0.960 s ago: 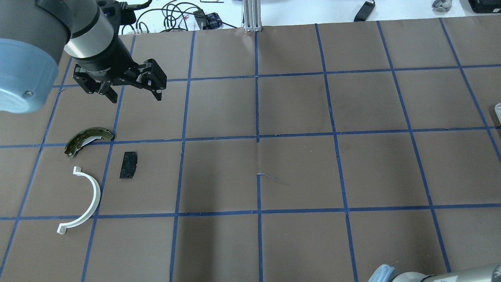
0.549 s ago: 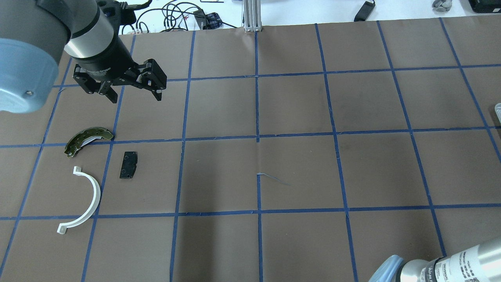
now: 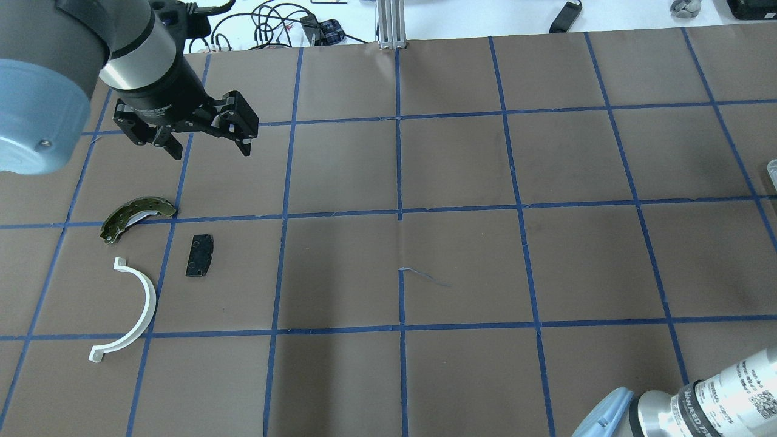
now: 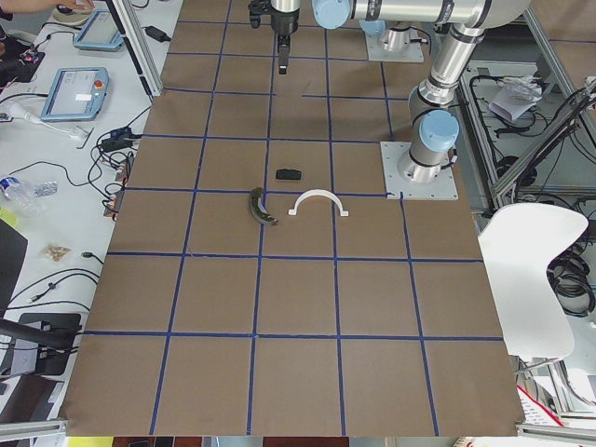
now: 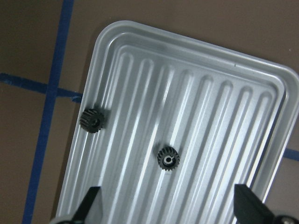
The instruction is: Place bearing gear from tray to pile
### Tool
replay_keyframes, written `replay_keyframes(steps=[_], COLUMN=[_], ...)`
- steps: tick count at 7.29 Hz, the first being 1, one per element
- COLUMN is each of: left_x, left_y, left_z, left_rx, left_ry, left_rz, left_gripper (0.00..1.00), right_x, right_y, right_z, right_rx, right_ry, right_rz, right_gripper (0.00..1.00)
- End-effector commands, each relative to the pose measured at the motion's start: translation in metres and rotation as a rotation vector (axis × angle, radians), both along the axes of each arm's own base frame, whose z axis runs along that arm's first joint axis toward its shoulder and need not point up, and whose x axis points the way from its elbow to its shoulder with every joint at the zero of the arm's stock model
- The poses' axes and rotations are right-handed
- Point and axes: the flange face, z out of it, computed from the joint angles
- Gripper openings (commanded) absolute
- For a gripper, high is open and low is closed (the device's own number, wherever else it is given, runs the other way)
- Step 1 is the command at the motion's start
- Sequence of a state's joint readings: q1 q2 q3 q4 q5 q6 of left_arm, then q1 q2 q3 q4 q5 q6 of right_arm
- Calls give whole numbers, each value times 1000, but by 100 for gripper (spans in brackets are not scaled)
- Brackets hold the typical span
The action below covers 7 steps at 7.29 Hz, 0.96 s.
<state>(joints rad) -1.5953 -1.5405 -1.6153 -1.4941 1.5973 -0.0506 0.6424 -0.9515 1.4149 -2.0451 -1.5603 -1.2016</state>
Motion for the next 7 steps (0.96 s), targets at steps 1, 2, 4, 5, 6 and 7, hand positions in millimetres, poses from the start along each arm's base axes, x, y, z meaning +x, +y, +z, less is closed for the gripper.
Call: replay_keyframes(steps=[1, 2, 4, 5, 6, 7], left_x=[0, 0, 0, -1, -1, 0], left_y=[0, 0, 0, 0, 0, 0], left_z=[0, 0, 0, 0, 0, -1], left_rx=[0, 0, 0, 0, 0, 1], left_ry=[-1, -1, -1, -1, -1, -1], left_rz=[0, 0, 0, -1, -2, 0], left_gripper=[100, 100, 100, 100, 100, 100], right_x=[-6, -4, -3, -3, -3, -4], right_y=[-6, -6, -7, -7, -7, -7], right_z=[-32, -38, -45, -45, -46, -56], right_rx=[-12, -7, 11, 12, 14, 23], right_ry=[-11, -17, -17, -14, -17, -25], right_rz=[3, 5, 6, 0, -2, -2], right_gripper=[100, 94, 74, 67, 67, 65])
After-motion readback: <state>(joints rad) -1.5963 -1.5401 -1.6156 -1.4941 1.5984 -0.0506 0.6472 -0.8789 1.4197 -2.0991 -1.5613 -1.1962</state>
